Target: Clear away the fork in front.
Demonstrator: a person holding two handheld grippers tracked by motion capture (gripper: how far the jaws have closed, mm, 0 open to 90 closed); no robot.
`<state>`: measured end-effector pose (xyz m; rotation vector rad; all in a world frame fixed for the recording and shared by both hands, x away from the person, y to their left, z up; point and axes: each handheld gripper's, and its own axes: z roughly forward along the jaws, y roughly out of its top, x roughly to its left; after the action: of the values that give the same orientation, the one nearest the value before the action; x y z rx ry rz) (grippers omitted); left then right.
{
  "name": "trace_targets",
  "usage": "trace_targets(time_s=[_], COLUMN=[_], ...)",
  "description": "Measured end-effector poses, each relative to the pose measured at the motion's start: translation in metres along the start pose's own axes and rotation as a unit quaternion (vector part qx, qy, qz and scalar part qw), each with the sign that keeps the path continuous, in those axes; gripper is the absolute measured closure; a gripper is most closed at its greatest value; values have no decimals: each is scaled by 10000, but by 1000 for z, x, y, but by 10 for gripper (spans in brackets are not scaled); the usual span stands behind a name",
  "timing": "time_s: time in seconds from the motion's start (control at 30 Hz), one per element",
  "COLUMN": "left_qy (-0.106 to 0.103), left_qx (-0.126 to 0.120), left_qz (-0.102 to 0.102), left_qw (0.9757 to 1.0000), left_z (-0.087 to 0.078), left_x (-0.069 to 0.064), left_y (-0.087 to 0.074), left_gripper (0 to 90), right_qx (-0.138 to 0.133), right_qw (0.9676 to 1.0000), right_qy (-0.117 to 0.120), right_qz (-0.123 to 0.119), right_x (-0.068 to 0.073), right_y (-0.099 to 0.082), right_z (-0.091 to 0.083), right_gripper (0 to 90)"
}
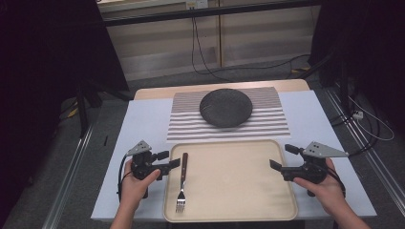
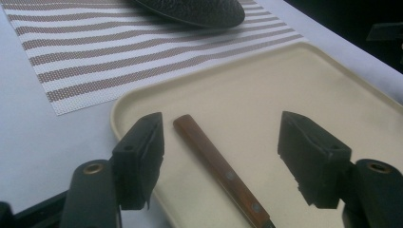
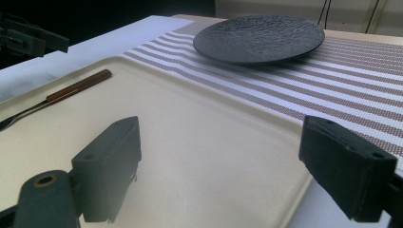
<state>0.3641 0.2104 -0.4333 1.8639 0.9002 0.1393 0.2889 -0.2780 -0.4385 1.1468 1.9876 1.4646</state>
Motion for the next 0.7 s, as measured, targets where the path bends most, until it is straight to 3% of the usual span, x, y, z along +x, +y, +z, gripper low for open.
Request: trace_targets(time_s=[0.2, 0.7], left_qy=[57, 203], left_qx=[21, 27], left_qz=[129, 233], left_qw=[9999, 9995], left_z=[-9, -26], left_x=[0, 2], left_y=[-3, -13], left_gripper=[267, 188], right_qx=[60, 127], right_qw=[10000, 9999], right_qy=[20, -25], right_qz=[-7, -38], right_x=[1, 4], right_y=[-4, -9], right_z=[-4, -13], right_gripper=[141, 141])
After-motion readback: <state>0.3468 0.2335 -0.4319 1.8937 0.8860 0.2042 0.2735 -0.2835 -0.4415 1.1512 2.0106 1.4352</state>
